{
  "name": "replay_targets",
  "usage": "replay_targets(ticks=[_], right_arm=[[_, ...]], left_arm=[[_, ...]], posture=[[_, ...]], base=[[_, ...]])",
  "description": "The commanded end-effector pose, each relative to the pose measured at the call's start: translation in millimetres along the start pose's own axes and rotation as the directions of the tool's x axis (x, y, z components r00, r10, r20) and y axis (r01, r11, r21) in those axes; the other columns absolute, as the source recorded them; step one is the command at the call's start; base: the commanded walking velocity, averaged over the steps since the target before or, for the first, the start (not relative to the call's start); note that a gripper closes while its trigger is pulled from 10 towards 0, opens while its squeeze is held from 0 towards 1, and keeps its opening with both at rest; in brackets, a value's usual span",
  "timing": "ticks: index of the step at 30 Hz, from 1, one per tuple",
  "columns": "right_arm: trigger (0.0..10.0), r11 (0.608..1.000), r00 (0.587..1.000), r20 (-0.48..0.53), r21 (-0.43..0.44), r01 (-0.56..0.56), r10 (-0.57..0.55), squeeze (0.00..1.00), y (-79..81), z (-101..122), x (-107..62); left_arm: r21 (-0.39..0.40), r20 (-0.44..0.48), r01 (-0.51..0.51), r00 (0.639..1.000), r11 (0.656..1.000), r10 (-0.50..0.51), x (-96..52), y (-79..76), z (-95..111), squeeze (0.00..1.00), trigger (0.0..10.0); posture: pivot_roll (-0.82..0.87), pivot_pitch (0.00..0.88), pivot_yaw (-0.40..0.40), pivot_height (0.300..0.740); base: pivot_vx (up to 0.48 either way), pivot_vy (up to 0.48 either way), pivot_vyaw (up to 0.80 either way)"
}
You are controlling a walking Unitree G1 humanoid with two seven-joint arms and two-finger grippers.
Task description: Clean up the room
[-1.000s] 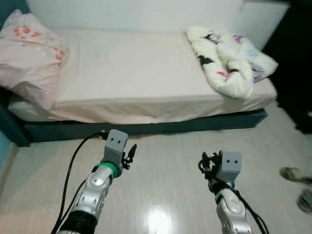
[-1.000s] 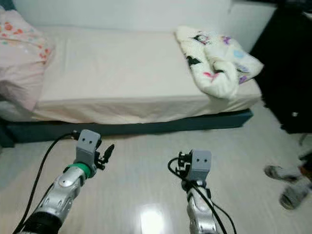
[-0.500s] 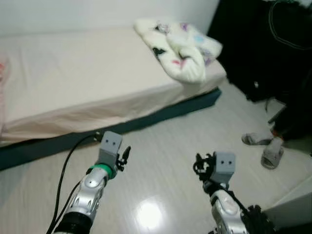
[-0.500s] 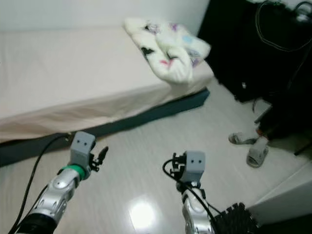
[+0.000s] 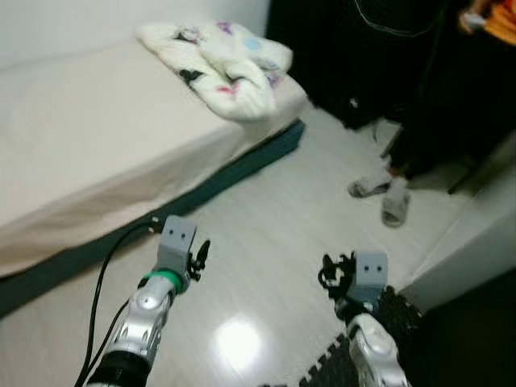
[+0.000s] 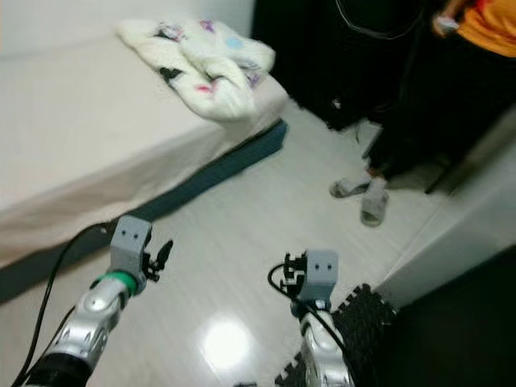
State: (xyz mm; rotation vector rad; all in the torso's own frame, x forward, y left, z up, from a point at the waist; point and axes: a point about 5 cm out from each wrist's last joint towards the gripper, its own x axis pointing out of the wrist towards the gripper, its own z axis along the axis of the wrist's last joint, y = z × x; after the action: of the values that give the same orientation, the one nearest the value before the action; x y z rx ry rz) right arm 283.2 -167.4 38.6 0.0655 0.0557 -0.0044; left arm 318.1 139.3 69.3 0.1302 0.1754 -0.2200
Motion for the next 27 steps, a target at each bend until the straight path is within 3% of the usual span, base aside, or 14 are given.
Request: replay_targets(ticks=[1, 16, 27], right_arm=[[10.0, 1.000, 1.000, -0.018, 0.007, 0.012, -0.012, 0.00, -1.8, -4.2, -2.9], [10.0, 1.000, 1.000, -0.008, 0.009, 0.014, -0.013, 0.00, -1.9, -2.5, -2.6], [10.0, 1.000, 1.000, 0.012, 0.005, 0.002, -0.002, 0.00, 0.0, 0.4, -2.0]], left_arm=[[0.007, -0.029, 0.004, 1.000, 1.000, -0.004, -3.0, 0.2, -7.0, 0.00, 10.0], [0.024, -0.021, -0.020, 1.000, 1.000, 0.020, -2.7, 3.0, -5.8, 0.00, 10.0], [0.035, -0.016, -0.024, 1.000, 0.999, 0.025, -2.0, 3.7, -5.2, 0.00, 10.0]], posture=[[0.04, 0.082, 0.005, 0.740], [0.04, 0.082, 0.005, 0.740], [0.04, 0.082, 0.005, 0.740]], base=[[0.000, 0.000, -0.80], [0.000, 0.000, -0.80], [0.440, 0.000, 0.00]])
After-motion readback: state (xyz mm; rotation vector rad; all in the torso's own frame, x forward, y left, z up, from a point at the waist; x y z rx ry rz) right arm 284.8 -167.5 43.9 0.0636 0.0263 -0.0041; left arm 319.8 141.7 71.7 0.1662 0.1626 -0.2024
